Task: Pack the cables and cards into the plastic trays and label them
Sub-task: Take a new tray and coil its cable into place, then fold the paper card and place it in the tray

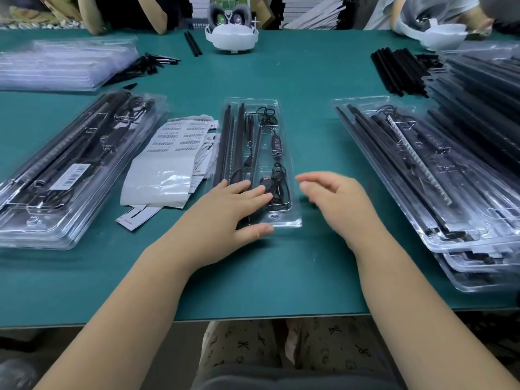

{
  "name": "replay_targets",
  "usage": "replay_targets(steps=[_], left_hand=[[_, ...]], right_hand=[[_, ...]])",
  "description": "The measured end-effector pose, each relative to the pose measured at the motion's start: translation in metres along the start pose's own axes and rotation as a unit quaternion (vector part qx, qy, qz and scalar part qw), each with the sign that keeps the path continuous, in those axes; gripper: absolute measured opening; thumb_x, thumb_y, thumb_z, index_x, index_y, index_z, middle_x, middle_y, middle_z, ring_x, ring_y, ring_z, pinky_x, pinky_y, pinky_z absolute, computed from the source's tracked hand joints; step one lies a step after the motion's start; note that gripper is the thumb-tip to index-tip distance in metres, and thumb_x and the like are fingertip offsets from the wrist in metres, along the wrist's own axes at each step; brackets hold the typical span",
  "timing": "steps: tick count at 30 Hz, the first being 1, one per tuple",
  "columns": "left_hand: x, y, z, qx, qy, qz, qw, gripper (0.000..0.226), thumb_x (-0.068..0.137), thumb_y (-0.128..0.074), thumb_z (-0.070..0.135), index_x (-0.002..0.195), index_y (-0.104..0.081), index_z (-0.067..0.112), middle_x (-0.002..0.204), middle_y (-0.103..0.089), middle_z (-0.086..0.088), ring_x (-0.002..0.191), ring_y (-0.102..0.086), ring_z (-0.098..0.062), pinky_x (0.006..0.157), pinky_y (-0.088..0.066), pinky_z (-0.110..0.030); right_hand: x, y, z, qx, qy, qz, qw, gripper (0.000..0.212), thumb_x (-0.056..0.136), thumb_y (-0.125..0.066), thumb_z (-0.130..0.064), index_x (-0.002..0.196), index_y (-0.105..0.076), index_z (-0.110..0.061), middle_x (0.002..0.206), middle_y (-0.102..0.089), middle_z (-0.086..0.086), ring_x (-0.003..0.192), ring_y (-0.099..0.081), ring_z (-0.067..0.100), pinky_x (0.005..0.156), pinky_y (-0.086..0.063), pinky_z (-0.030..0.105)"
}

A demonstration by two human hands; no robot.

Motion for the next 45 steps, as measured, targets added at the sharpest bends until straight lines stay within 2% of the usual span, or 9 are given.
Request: replay_targets(steps=[6,10,13,15,20,24,31,36,45], left_hand=[[0.000,-0.004,-0.004,0.014,-0.011,0.032,0.999,0.062,0.090,-0.041,0.059,0.146,-0.032,0.034,0.154,-0.025,0.016,0.144,-0.012,-0.006,0.116,0.001,-0.026],[-0.004,0.001,-0.001,-0.135,0.012,0.095,0.986,0.043,0.083,-0.060,0.051,0.123,-0.060,0.035,0.133,-0.054,0.021,0.131,-0.038,0.001,0.113,-0.018,-0.019],[-0.010,0.020,-0.017,-0.265,0.115,0.251,0.924,0.017,0.085,-0.061,0.032,0.099,-0.067,0.039,0.098,-0.069,0.023,0.097,-0.060,0.001,0.089,-0.041,-0.010],[-0.015,0.036,-0.040,-0.141,0.240,0.325,0.904,0.029,0.089,-0.056,0.022,0.117,-0.064,0.025,0.113,-0.068,0.007,0.109,-0.057,-0.017,0.093,-0.040,-0.025],[-0.017,0.037,-0.078,0.052,0.449,0.055,0.891,0.061,0.086,-0.054,0.049,0.130,-0.041,0.010,0.119,-0.052,-0.014,0.112,-0.045,-0.036,0.083,-0.039,-0.040],[-0.019,0.040,-0.078,0.077,0.425,0.055,0.900,0.046,0.081,-0.052,0.055,0.104,-0.051,0.015,0.094,-0.057,-0.005,0.088,-0.049,-0.029,0.070,-0.035,-0.032],[-0.021,0.037,-0.070,0.072,0.381,0.229,0.893,0.044,0.092,-0.049,0.026,0.132,-0.047,0.007,0.134,-0.049,-0.018,0.123,-0.039,-0.036,0.099,-0.030,-0.044],[-0.019,0.039,-0.065,0.075,0.286,0.329,0.897,0.025,0.088,-0.050,0.003,0.106,-0.066,0.010,0.130,-0.055,-0.015,0.119,-0.043,-0.037,0.092,-0.033,-0.047],[-0.016,0.024,-0.066,0.175,0.327,0.191,0.909,0.032,0.089,-0.052,0.045,0.109,-0.070,0.027,0.153,-0.029,-0.009,0.138,-0.018,-0.032,0.113,-0.005,-0.043]], right_hand=[[-0.003,-0.014,-0.010,-0.278,0.091,0.015,0.956,0.029,0.089,-0.053,-0.025,0.114,-0.069,-0.024,0.120,-0.061,-0.009,0.105,-0.047,0.020,0.093,-0.037,0.028],[-0.008,-0.027,-0.015,-0.476,0.124,0.016,0.871,0.027,0.093,-0.038,-0.025,0.102,-0.064,-0.021,0.116,-0.061,-0.013,0.091,-0.038,0.021,0.072,-0.027,0.029],[-0.010,-0.026,-0.014,-0.461,0.107,0.020,0.881,0.026,0.093,-0.037,-0.024,0.096,-0.063,-0.020,0.113,-0.063,-0.012,0.089,-0.039,0.020,0.071,-0.028,0.029],[-0.009,-0.026,-0.013,-0.442,0.102,0.021,0.891,0.029,0.092,-0.040,-0.022,0.105,-0.066,-0.019,0.118,-0.062,-0.012,0.095,-0.042,0.021,0.074,-0.029,0.029],[-0.009,-0.032,-0.017,-0.341,0.150,0.022,0.928,0.047,0.084,-0.048,-0.004,0.127,-0.057,-0.021,0.111,-0.062,0.001,0.101,-0.043,0.027,0.084,-0.034,0.035],[-0.011,-0.035,-0.023,-0.284,0.200,0.001,0.938,0.051,0.073,-0.050,0.012,0.113,-0.069,-0.014,0.113,-0.063,0.006,0.102,-0.047,0.032,0.091,-0.040,0.044],[-0.008,-0.032,-0.020,-0.266,0.163,-0.004,0.950,0.039,0.081,-0.048,0.007,0.107,-0.069,-0.013,0.107,-0.063,0.003,0.104,-0.047,0.023,0.093,-0.038,0.039],[-0.007,-0.032,-0.018,-0.270,0.160,-0.012,0.950,0.037,0.082,-0.047,0.006,0.103,-0.071,-0.013,0.105,-0.062,0.002,0.102,-0.045,0.023,0.092,-0.038,0.038],[-0.006,-0.031,-0.018,-0.267,0.167,-0.014,0.949,0.036,0.084,-0.046,0.004,0.103,-0.071,-0.015,0.106,-0.062,0.001,0.102,-0.044,0.021,0.092,-0.038,0.037]])
Point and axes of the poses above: each hand's wrist, its own x-axis towards the middle knuckle, its own y-axis out of the back of the hand, z = x × y, the point moved 4 cm from there along x, towards the middle knuckle
